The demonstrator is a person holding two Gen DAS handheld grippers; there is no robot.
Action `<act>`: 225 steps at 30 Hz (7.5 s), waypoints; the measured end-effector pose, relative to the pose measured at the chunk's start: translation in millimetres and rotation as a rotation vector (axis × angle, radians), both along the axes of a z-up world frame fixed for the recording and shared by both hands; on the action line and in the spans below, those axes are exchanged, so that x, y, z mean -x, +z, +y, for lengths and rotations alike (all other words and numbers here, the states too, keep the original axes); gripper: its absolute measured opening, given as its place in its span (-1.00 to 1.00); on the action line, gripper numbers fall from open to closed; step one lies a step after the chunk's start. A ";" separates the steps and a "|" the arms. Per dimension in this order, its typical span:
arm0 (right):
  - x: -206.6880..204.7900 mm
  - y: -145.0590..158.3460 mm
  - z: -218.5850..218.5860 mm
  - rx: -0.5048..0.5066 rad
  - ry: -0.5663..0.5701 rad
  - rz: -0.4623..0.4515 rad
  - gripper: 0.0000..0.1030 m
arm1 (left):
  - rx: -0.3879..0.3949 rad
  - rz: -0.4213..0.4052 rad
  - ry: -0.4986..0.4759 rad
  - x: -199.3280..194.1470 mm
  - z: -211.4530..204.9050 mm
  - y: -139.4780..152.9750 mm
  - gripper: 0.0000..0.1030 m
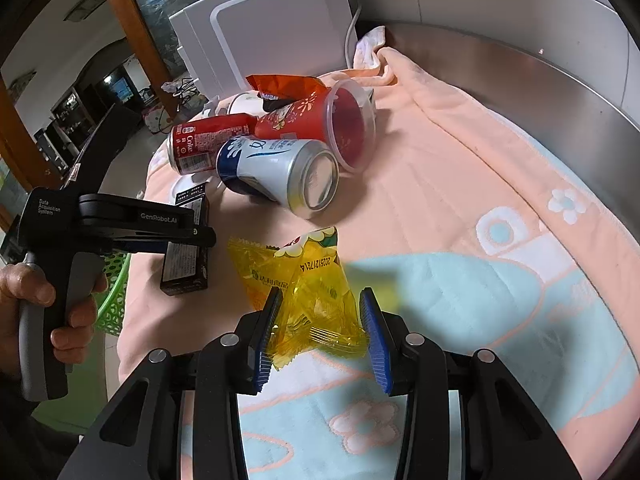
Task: Collect trash
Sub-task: 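Carry the box to the basket with the left tool while the right tool grasps the yellow snack bag, then drop the box into the basket with the left tool while the right tool drops the snack bag in, then grasp the blue-white milk can with the right tool while the left tool grasps the red Coke can, then carry the Coke can with the left tool and milk can with the right tool over the basket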
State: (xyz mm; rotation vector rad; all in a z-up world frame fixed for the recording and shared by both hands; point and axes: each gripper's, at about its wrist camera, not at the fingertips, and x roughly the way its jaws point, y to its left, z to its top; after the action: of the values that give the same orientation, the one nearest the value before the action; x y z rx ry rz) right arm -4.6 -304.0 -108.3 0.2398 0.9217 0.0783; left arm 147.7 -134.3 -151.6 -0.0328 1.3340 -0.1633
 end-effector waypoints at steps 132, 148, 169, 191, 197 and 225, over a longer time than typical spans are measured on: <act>-156.7 22.5 352.8 -0.161 0.666 0.013 0.41 | -0.004 -0.150 0.503 54.0 395.3 38.2 0.17; -132.2 49.6 250.8 -0.086 0.513 -0.068 0.48 | 0.004 -0.179 0.395 40.2 348.6 53.1 0.17; -126.4 29.9 84.8 0.298 0.429 0.011 0.50 | 0.010 -0.227 0.083 -2.3 216.3 77.7 0.26; -150.3 -3.6 79.8 0.454 0.540 0.121 0.01 | -0.059 -0.395 -0.458 -52.5 56.6 118.0 0.69; -136.3 6.2 56.6 0.333 0.456 0.120 0.00 | -0.125 -0.410 -0.621 -56.3 15.9 104.5 0.72; -106.1 13.3 29.3 0.095 0.283 0.089 -0.01 | -0.270 -0.367 -0.811 -70.7 -35.8 48.8 0.41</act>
State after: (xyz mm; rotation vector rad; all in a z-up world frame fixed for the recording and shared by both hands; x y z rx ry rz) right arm 101.5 -274.7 -95.0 0.0231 1.0409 0.2862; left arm 218.3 -170.1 -102.9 0.7423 0.9274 -0.6390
